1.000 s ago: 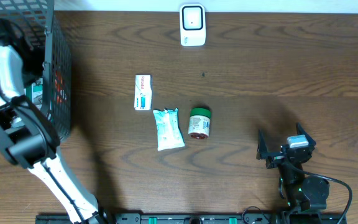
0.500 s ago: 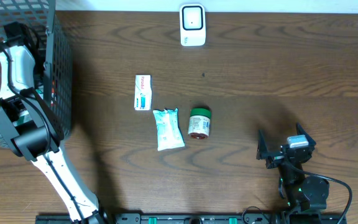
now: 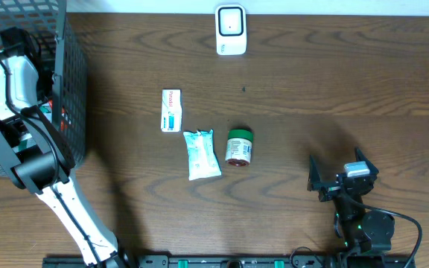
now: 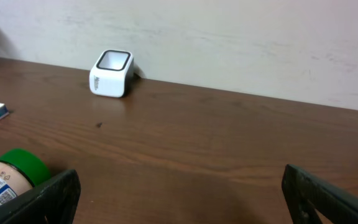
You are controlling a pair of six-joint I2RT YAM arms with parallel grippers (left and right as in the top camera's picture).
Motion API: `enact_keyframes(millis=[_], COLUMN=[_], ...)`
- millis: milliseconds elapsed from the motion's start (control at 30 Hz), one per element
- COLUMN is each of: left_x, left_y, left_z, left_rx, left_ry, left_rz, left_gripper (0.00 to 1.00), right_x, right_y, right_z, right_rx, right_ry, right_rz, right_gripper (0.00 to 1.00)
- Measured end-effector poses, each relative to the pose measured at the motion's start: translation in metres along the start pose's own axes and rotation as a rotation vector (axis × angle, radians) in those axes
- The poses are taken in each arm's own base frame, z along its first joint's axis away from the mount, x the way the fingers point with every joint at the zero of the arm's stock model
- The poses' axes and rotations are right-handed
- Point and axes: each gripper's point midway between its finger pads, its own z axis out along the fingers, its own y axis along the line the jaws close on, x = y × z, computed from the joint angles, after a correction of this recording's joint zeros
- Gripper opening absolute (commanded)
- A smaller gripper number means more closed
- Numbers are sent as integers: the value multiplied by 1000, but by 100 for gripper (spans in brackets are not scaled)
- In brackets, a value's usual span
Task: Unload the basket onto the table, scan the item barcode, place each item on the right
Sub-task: 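Reach the left gripper into the basket toward the 3M gloves pack, then grasp the green 3M gloves pack and lift it out onto the table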
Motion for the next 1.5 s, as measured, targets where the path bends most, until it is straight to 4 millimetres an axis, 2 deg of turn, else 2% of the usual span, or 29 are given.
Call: enact_keyframes(millis=[267, 600, 667, 733, 900, 967, 1000, 1067, 1200, 1333, 1500], left_x=[-1, 4, 6, 7, 12, 13, 13, 15, 19, 24, 36], left_y=[6, 27, 31, 32, 32, 32, 32, 32, 36, 37, 29], left_z=[3, 5, 5, 6, 9, 10, 11, 14, 17, 11, -10], left_rx=[-34, -123, -130, -130, -129, -127, -127, -127, -143, -92, 56], left_ry=[-28, -39, -36, -32, -24, -34, -39, -49, -41, 1, 57], left_rz=[8, -4, -8, -8, -7, -11, -14, -11, -3, -9, -92], left_gripper=[90, 89, 80, 66, 63, 54, 43, 7, 7, 7, 7], right_x=[0, 0, 0, 0, 0, 0, 0, 0, 0, 0, 0], right_y=[0, 0, 0, 0, 0, 0, 0, 0, 0, 0, 0], right_z=[0, 0, 0, 0, 0, 0, 0, 0, 0, 0, 0], right_rx=[0, 0, 0, 0, 0, 0, 0, 0, 0, 0, 0], right_ry=[-1, 0, 0, 0, 0, 0, 0, 0, 0, 0, 0], right_rz=[0, 0, 0, 0, 0, 0, 0, 0, 0, 0, 0], right_gripper=[99, 99, 99, 99, 99, 99, 99, 99, 99, 99, 99])
